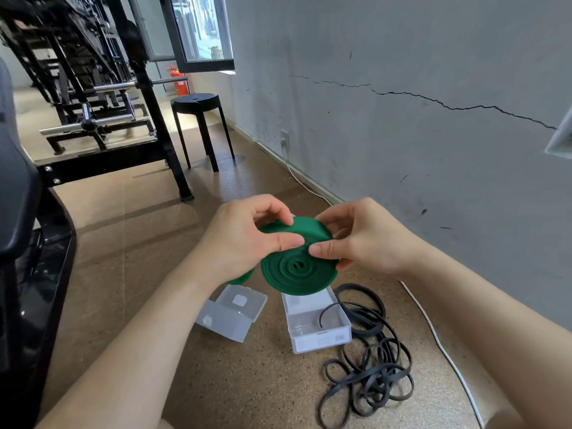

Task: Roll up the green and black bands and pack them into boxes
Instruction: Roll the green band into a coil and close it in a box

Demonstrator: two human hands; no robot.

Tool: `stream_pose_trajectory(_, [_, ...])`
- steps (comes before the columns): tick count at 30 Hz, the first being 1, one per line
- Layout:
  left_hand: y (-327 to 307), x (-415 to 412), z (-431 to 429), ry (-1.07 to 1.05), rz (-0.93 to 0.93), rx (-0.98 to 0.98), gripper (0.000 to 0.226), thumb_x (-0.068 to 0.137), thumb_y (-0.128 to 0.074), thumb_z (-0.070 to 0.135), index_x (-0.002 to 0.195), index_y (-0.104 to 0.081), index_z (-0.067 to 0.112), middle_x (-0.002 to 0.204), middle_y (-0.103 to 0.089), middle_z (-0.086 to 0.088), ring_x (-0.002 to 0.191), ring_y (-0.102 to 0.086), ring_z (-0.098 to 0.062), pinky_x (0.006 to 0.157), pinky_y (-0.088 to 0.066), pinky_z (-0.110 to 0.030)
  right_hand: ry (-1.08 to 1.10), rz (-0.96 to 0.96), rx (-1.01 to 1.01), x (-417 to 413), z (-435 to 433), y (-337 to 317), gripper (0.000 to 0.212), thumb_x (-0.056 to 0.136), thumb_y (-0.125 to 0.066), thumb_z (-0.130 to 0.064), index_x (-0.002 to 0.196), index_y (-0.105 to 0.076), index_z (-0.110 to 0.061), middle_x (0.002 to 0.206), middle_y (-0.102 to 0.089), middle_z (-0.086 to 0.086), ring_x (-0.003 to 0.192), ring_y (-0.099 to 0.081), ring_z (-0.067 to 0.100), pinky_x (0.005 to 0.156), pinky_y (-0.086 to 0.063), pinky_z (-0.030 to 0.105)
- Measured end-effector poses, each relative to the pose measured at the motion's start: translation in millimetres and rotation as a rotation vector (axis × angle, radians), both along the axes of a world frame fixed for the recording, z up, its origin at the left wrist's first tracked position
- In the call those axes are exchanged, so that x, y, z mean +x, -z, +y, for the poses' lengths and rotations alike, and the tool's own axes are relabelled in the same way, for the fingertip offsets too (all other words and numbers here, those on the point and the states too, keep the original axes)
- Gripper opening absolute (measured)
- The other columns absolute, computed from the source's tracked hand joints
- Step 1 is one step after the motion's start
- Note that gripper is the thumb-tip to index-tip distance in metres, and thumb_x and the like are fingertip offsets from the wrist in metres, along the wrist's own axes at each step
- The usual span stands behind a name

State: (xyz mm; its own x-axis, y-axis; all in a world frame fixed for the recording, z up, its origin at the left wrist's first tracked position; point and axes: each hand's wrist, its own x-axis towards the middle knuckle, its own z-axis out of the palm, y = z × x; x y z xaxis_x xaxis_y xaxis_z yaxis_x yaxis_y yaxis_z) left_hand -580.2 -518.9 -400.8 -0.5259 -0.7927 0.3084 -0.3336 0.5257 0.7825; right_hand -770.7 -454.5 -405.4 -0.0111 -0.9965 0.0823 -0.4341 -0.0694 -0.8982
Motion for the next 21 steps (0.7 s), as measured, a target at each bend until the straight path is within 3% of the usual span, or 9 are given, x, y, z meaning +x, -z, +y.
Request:
stream_pose_trajectory(4, [3,10,-10,-0.037,0.058,0.052,0.037,0.051,-0.077,0.054,0.075,-0.065,0.028,0.091,-0.074,0.009,0.088,-0.070,-0.010,0.089,-0.054,-0.043,0.065,-0.127,-0.003,-9,2,-3,0.020,0.075,-0.079,-0.006,0.094,-0.071,-0.010,0.084,-0.075,0.010,0.067,-0.069,0.019,0.051,-0.055,0.025])
stream_pose_trajectory(9, [9,14,-15,-0.017,0.120,0.142,0.021,0.057,-0.078,0.041,0.071,-0.066,0.032,0.085,-0.075,0.001,0.072,-0.069,-0.013,0.085,-0.055,-0.041,0.108,-0.267,0.006,-17,3,-5,0.018,0.078,-0.076,-0.006,0.095,-0.070,-0.009,0.078,-0.074,0.002,0.067,-0.068,0.012,0.050,-0.053,0.022])
stream_pose_trajectory(13, [10,13,-14,0.018,0.196,0.225,0.026,0.060,-0.078,0.028,0.080,-0.065,0.018,0.079,-0.074,0.000,0.068,-0.069,-0.010,0.073,-0.052,-0.028,0.129,-0.318,0.024,-16,3,-3,0.018,0.079,-0.075,-0.007,0.096,-0.070,-0.007,0.086,-0.074,0.006,0.068,-0.068,0.013,0.049,-0.052,0.021])
stream_pose_trajectory(18, [9,6,-10,0.043,0.368,0.294,0.032,0.062,-0.076,0.019,0.092,-0.066,0.017,0.092,-0.075,-0.001,0.082,-0.070,-0.014,0.071,-0.053,-0.024,0.180,-0.482,0.027,-18,0,-2,0.022,0.079,-0.074,-0.010,0.100,-0.070,-0.004,0.088,-0.072,0.008,0.066,-0.065,0.013,0.047,-0.049,0.020])
stream_pose_trajectory(21, [9,3,-8,0.036,0.462,0.334,0.042,0.061,-0.078,0.021,0.102,-0.070,0.028,0.107,-0.073,0.003,0.105,-0.066,-0.018,0.089,-0.052,-0.037,0.219,-0.613,0.026,-14,-1,-1,0.028,0.081,-0.072,-0.011,0.107,-0.067,-0.001,0.087,-0.072,0.007,0.065,-0.066,0.013,0.049,-0.050,0.020])
